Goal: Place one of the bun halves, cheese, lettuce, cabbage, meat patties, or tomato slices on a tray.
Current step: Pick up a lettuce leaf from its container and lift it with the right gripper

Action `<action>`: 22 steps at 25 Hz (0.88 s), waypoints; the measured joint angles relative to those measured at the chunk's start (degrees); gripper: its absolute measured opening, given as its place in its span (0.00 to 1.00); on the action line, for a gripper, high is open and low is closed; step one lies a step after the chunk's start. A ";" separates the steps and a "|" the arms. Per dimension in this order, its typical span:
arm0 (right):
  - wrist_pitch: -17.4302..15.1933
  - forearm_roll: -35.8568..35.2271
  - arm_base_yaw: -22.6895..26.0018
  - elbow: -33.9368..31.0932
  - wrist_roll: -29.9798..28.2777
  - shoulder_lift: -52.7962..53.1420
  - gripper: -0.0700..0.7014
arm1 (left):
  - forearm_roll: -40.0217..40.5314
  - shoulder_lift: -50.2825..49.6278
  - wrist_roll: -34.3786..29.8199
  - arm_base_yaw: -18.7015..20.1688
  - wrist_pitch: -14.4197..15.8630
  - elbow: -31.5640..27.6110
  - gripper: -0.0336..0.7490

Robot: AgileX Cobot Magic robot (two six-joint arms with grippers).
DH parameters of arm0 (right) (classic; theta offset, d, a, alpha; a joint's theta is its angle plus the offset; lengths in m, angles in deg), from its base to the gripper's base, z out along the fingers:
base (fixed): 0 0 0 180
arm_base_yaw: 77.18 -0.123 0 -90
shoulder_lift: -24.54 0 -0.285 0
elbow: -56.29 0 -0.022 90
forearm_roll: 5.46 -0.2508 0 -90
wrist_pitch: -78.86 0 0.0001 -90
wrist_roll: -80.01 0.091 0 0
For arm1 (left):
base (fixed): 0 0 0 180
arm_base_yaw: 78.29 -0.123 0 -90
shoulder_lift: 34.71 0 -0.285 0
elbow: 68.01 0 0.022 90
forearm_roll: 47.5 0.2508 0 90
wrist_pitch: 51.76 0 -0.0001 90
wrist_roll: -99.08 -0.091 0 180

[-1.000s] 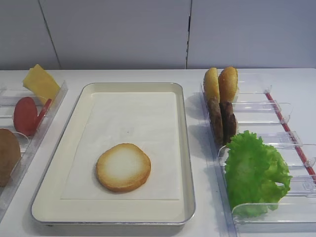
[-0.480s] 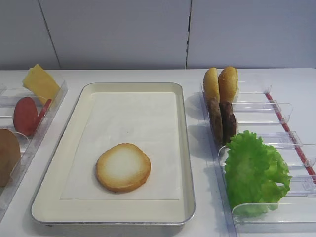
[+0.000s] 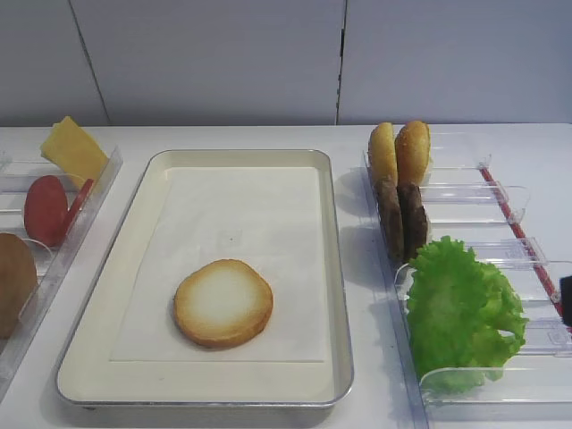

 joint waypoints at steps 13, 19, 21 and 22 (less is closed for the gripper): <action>0.62 -8.01 0.00 0.00 -6.33 -22.47 0.80 | 0.00 0.00 0.00 0.00 0.00 0.00 0.75; 2.11 -9.26 0.00 0.13 -9.87 -29.28 0.80 | 0.00 0.00 0.00 0.00 0.00 0.00 0.75; 3.37 -9.33 0.00 0.13 -10.71 -31.00 0.80 | 0.00 0.00 0.00 0.00 0.00 0.00 0.75; 4.01 -9.51 0.00 0.13 -11.11 -31.88 0.80 | 0.00 0.00 0.00 0.00 0.00 0.00 0.75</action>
